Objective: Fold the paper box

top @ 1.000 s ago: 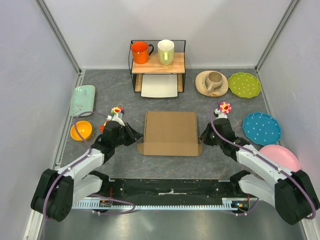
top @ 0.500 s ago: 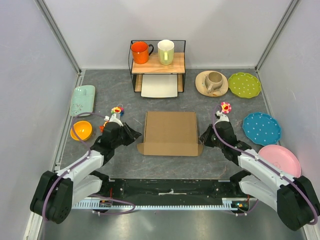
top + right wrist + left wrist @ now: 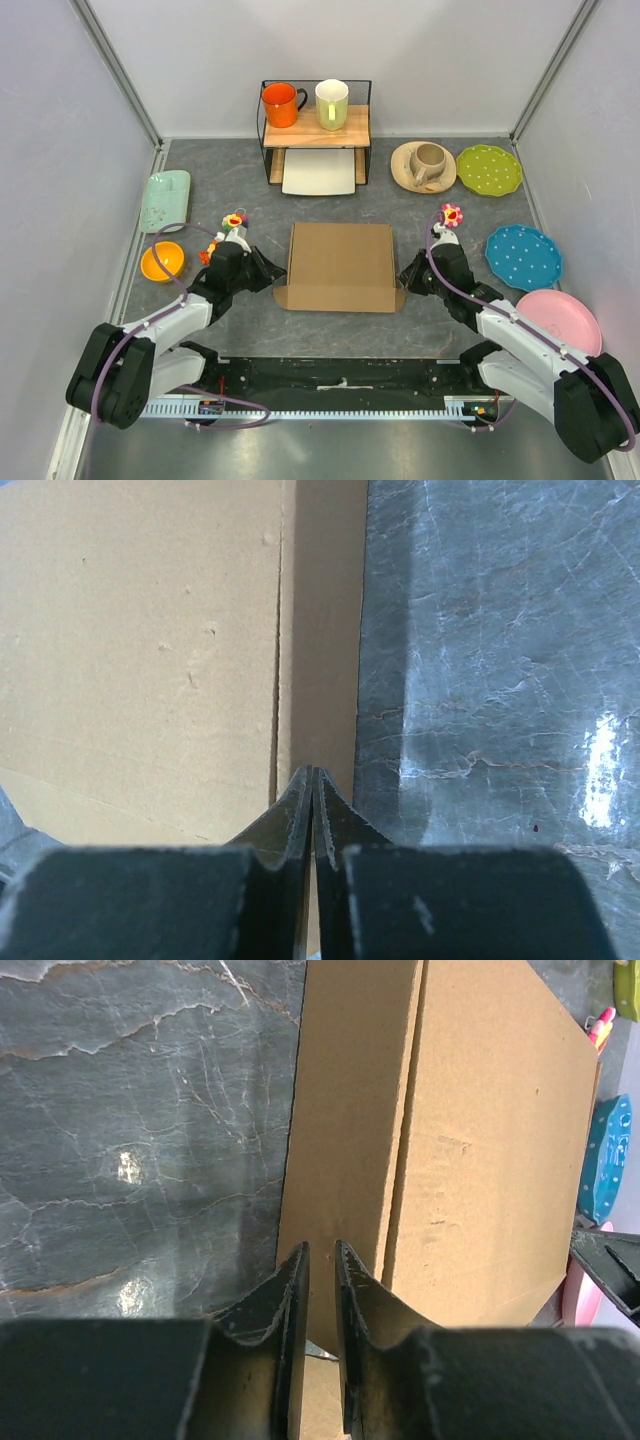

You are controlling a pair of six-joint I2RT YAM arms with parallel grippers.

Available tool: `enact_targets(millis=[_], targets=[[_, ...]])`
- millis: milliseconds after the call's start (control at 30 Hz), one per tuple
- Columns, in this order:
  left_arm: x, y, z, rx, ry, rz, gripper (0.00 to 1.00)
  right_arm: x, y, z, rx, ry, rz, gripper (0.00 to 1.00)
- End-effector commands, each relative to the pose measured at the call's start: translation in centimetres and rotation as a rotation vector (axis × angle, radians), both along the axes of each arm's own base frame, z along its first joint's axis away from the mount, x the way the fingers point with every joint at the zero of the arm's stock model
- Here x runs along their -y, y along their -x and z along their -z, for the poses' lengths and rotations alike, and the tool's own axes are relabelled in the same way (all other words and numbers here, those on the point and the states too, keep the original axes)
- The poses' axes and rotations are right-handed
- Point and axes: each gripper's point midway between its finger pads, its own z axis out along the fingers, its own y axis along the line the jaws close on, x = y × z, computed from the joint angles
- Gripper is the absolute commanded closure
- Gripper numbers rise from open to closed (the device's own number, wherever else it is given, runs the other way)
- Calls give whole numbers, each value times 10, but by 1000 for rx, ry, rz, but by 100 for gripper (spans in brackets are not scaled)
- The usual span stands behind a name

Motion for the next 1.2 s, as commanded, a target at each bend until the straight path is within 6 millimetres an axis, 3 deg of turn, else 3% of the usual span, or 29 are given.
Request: enact_targets(millis=[0,533,833,1167], targets=[[8,0,-11,30,55,21,78,-5,5,-2,7,-30,-22,94],[17,2,-20,46,107,61,79,-8,18,-5,1,-53,-65,93],[33,11,-46,82,204,152,81,-19,10,-43,65,-100,-94,93],[52,26,-90,90,307,286,80,-28,0,-105,142,-150,-111,94]])
